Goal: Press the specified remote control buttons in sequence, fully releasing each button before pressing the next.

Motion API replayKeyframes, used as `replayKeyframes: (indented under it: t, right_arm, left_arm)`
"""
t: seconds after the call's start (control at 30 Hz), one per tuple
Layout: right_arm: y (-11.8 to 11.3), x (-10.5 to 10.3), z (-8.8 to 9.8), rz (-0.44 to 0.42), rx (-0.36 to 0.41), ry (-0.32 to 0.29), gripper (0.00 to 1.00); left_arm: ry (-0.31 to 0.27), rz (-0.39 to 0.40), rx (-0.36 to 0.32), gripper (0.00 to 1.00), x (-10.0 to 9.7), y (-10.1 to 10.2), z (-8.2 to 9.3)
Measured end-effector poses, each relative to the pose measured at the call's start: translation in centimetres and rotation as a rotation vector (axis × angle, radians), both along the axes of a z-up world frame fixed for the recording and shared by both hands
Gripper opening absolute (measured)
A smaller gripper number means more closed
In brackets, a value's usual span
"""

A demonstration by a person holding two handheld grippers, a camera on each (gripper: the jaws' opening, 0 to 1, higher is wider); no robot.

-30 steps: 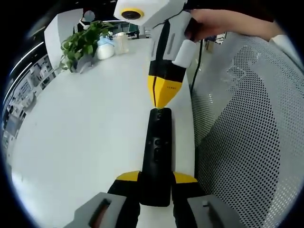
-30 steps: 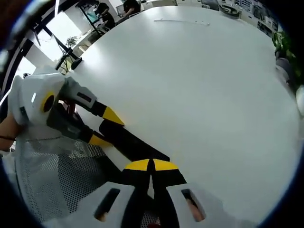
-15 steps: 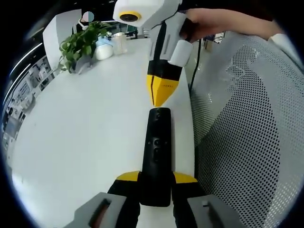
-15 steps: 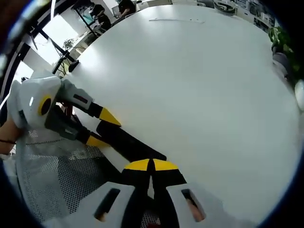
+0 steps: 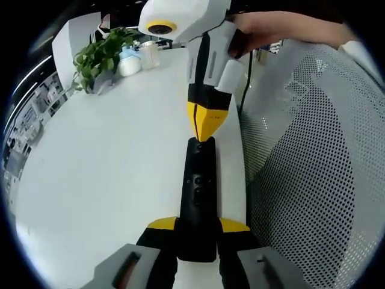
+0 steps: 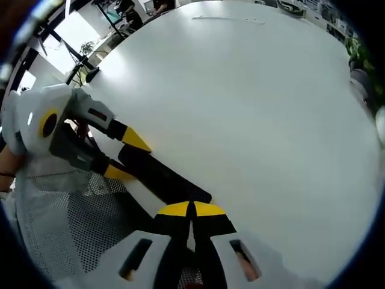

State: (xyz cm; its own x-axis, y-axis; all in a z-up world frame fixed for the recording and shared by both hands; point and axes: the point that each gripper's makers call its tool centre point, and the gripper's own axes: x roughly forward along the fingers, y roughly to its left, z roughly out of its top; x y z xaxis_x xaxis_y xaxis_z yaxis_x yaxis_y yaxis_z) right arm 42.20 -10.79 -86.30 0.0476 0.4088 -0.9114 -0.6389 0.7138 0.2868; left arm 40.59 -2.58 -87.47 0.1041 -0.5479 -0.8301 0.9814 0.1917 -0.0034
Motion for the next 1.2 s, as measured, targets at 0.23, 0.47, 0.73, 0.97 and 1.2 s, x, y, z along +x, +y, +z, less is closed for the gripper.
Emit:
replayKeyframes:
  t: [0.23,0.47,0.73,0.97,1.2]
  right_arm:
    - [-0.08,-0.17,-0.30,0.005,-0.011,0.011,0.00]
    - [-0.12,-0.13,-0.30,-0.009,-0.005,0.017,0.00]
    - [-0.45,0.05,-0.30,-0.039,0.002,0.030,0.00]
    - [-0.41,-0.07,-0.38,-0.031,-0.004,0.032,0.00]
    - [-0.33,-0.33,-0.36,-0.003,-0.016,0.006,0.00]
  left_arm:
    - [0.001,0.001,-0.001,0.24,0.00,-0.02,0.01]
    - [0.002,0.004,-0.005,0.24,0.02,-0.02,0.02]
    - [0.003,0.006,-0.010,0.24,0.03,-0.01,0.03]
    - [0.003,0.004,-0.008,0.24,0.04,-0.02,0.02]
    - [0.004,0.008,-0.013,0.25,0.04,-0.07,0.03]
